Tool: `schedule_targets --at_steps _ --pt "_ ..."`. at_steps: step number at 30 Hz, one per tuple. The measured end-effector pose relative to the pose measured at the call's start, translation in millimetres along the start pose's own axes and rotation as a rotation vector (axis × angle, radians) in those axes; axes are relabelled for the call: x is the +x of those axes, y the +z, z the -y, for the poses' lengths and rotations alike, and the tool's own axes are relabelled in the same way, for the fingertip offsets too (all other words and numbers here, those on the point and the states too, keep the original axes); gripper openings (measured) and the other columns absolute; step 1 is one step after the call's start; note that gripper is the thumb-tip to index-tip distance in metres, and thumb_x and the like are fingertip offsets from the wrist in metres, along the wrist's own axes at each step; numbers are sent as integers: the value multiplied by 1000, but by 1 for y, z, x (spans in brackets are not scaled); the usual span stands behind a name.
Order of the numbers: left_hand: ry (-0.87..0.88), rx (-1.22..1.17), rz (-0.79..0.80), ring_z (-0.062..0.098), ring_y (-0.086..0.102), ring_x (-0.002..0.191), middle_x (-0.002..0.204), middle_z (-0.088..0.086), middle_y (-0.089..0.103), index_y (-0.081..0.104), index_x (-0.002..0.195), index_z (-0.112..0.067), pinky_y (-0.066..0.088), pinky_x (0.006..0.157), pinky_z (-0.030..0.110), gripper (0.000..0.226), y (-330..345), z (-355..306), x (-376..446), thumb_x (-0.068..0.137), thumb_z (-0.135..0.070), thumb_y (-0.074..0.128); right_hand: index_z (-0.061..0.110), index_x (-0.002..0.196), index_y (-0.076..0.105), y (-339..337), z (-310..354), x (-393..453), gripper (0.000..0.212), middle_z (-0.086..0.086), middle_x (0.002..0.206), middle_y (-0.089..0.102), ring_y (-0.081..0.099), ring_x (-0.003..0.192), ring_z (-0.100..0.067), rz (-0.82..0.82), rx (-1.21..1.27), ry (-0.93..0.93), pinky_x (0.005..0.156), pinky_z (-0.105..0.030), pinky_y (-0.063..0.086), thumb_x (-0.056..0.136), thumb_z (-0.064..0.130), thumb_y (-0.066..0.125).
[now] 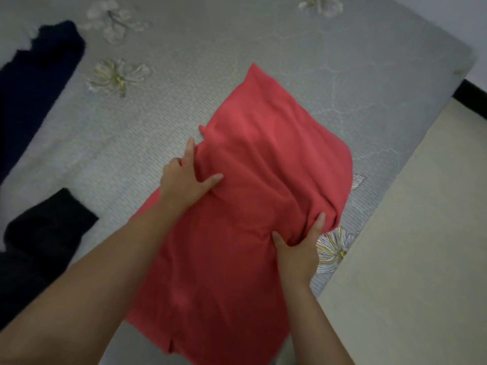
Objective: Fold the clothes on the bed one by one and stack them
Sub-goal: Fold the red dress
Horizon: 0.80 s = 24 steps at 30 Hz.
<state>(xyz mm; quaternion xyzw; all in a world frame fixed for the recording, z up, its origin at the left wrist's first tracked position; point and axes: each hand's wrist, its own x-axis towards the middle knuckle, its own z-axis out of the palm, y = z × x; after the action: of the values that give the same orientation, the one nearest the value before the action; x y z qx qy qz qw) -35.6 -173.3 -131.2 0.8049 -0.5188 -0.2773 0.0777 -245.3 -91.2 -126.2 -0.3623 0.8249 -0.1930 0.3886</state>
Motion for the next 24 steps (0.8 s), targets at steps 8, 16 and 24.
schedule_targets --at_steps 8,16,24 --pt "9 -524 -53 26 38 131 148 11 31 8 146 -15 26 96 15 86 8 -16 -6 83 -17 65 39 143 4 -27 20 7 111 4 134 38 40 113 -7 18 334 -68 93 -19 29 67 3 77" --pt "179 -675 -328 0 24 124 151 6 22 11 146 -12 18 94 2 80 -137 -65 14 84 -8 63 24 146 8 -90 166 45 110 8 130 30 33 121 0 74 356 -476 99 -11 26 65 -5 76" --pt "287 -822 -508 12 27 135 151 5 23 12 146 -17 22 110 21 80 -219 -90 -35 84 -10 63 26 145 7 -152 245 3 106 13 123 29 33 112 -3 -4 282 -836 85 0 27 68 2 77"
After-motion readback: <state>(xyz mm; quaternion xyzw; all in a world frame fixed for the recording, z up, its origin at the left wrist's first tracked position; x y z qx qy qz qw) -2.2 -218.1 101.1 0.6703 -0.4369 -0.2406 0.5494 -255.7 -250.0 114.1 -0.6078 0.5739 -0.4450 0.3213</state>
